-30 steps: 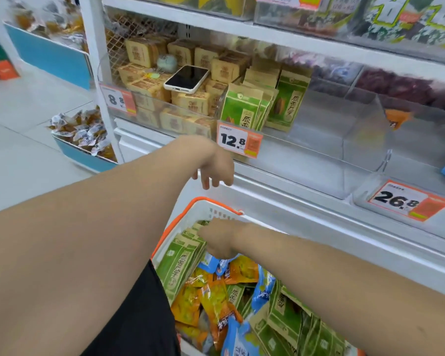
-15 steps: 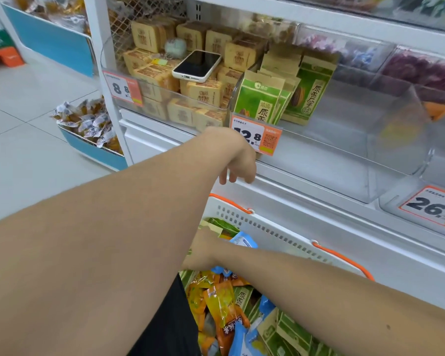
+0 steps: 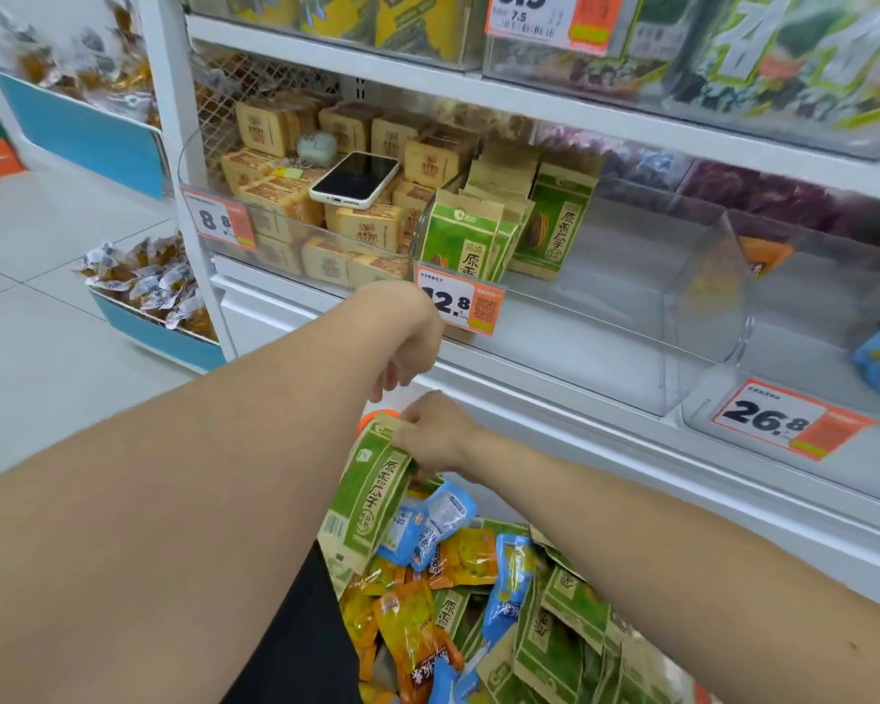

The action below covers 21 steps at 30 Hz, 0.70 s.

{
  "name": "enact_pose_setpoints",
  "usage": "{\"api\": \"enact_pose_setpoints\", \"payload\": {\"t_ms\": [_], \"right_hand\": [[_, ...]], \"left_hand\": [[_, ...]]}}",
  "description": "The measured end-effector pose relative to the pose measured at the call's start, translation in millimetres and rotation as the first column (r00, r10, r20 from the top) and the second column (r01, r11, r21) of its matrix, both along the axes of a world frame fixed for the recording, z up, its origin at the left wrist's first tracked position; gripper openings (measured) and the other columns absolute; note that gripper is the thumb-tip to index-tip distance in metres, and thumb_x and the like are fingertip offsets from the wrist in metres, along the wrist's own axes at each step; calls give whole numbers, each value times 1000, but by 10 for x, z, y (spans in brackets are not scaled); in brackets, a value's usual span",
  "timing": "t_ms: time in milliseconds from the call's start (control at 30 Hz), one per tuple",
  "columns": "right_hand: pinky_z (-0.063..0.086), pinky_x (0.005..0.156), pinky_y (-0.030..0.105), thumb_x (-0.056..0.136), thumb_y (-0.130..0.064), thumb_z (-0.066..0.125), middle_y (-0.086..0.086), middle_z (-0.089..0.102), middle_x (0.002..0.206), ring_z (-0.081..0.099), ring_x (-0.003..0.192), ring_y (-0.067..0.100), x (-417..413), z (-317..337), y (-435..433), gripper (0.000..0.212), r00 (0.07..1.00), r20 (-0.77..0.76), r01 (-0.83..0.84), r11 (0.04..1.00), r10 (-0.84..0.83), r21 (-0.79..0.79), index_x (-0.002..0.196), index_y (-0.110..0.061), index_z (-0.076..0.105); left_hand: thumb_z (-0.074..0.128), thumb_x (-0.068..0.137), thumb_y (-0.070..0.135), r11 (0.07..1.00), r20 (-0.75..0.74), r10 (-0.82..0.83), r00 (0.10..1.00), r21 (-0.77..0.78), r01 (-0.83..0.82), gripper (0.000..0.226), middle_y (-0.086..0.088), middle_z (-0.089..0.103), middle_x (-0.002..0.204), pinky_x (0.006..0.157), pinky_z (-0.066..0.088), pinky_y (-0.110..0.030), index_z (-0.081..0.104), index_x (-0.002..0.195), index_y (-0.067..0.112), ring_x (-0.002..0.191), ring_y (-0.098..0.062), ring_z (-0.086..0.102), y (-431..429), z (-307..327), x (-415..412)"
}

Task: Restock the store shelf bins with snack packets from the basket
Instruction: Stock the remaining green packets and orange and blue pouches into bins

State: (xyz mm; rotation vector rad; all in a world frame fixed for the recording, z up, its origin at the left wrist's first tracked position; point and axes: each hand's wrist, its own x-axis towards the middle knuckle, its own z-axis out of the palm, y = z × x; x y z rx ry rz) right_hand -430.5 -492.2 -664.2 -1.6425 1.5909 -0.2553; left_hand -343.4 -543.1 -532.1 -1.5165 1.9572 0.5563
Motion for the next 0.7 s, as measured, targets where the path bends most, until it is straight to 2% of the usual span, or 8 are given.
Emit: {"api": "enact_pose_setpoints", "payload": {"t_ms": [67, 167, 233, 300, 367, 467, 567, 700], "right_hand": [[54, 48, 30, 88, -13, 56, 17, 70, 61, 66, 47, 25, -94, 279, -29, 23, 999, -11, 45, 998, -45, -46, 72, -1, 68], [63, 54, 41, 86, -13, 66, 23, 72, 66, 73, 54, 32, -208, 722, -51, 23, 994, 16, 106, 987, -105, -120, 78, 8, 70], [64, 56, 47, 85, -17, 68, 21, 72, 68, 74, 57, 34, -276, 1007, -54, 23, 986, 31, 165, 971, -162, -175, 77, 4, 68], [62, 55, 40, 83, -28, 71, 15, 72, 73, 72, 61, 31, -344, 1258, -50, 26, 973, 0, 223, 938, -231, -267, 76, -3, 67], [51, 47, 30, 82, -25, 71, 11, 66, 74, 66, 63, 27, -432, 1514, -55, 23, 955, -39, 256, 883, -294, -393, 71, -8, 60], [41, 44, 25, 83, -25, 64, 7, 62, 70, 62, 61, 25, -560, 1861, -88, 23, 929, 23, 325, 783, -370, -529, 66, -11, 56], [61, 56, 37, 86, -38, 44, 8, 71, 59, 70, 52, 29, -698, 2020, -124, 43, 889, 241, 458, 729, -390, -509, 70, -5, 68], [60, 76, 43, 87, -35, 44, 7, 72, 68, 69, 74, 30, -1003, 1863, -202, 42, 851, 277, 521, 649, -446, -555, 64, -8, 66]], "left_hand": [[66, 101, 17, 998, 29, 11, 1000, 64, -13, 32, -3, 81, 98, 92, 62, -42, 66, 129, 2, 82, -17, 79, 11, 43, 11], [88, 84, 26, 983, -61, 82, 995, 172, -70, 47, -7, 73, 118, 93, 62, -51, 68, 122, 5, 95, -25, 79, 82, 83, -5], [95, 74, 40, 971, -149, 143, 978, 211, -110, 71, -7, 66, 123, 92, 61, -54, 61, 132, 15, 99, -30, 78, 163, 125, -24], [94, 70, 52, 964, -266, 202, 943, 221, -144, 85, -8, 66, 123, 93, 61, -54, 54, 138, 22, 101, -30, 76, 220, 193, -40], [92, 71, 55, 962, -419, 257, 871, 198, -189, 80, -10, 69, 121, 90, 63, -51, 58, 135, 23, 101, -30, 75, 247, 282, -45], [86, 83, 36, 956, -695, 286, 660, 162, -244, 49, -16, 71, 116, 83, 65, -49, 65, 125, 20, 98, -33, 76, 294, 398, -97], [75, 91, 13, 930, -869, 319, 378, 210, -302, 34, -18, 74, 116, 87, 64, -51, 64, 124, 13, 101, -31, 76, 263, 414, -181], [70, 99, 10, 924, -964, 257, 74, 222, -310, 27, -9, 79, 112, 82, 64, -45, 67, 126, 10, 101, -27, 77, 189, 402, -304]]}}
